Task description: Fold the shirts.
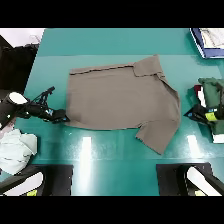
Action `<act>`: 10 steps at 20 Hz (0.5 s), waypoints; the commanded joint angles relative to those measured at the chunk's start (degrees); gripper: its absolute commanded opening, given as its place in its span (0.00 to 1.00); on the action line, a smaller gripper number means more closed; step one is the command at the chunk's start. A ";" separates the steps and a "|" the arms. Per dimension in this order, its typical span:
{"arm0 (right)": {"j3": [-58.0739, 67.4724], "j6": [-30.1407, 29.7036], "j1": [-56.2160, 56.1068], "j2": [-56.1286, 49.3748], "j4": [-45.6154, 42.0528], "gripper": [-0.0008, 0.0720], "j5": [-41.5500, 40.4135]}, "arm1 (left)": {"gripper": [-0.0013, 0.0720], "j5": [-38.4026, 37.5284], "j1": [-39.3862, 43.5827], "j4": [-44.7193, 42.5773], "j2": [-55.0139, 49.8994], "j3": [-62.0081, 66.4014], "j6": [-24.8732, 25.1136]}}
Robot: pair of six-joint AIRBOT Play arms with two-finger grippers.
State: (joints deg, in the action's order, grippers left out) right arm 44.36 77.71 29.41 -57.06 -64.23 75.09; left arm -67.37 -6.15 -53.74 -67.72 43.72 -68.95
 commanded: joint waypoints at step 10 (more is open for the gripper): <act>-6.49 -8.81 -1.68 -16.20 8.74 0.38 -12.31 | 0.05 -1.05 0.04 0.20 0.04 3.52 -0.17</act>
State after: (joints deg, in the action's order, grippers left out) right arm 38.20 70.02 30.13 -70.52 -56.03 67.13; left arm -68.14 -6.15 -53.56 -67.75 47.07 -69.10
